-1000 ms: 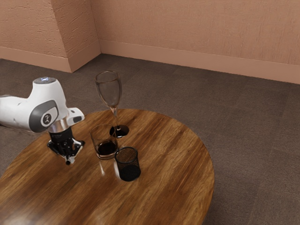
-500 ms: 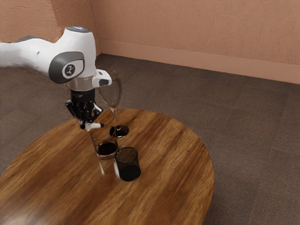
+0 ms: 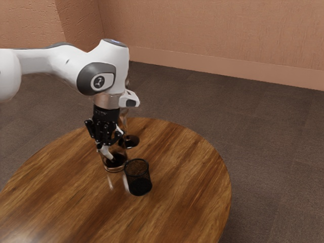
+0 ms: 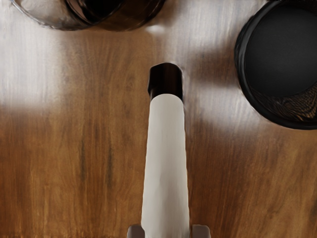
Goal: Put the marker into the pen holder.
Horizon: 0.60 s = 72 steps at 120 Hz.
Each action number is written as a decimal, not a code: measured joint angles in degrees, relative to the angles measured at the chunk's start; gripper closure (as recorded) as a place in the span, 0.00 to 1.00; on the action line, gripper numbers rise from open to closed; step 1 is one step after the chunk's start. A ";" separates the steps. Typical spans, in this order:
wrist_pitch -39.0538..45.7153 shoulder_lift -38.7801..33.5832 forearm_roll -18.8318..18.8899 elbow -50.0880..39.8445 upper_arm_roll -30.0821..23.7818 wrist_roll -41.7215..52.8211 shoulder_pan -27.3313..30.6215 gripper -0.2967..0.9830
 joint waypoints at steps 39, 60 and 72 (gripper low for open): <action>-0.93 0.42 -0.07 0.84 -0.51 -0.54 -2.53 0.84; -1.04 2.47 -0.17 3.94 -2.02 -0.76 -2.98 0.84; -1.09 2.69 -0.19 4.17 -2.27 -0.99 -3.72 0.84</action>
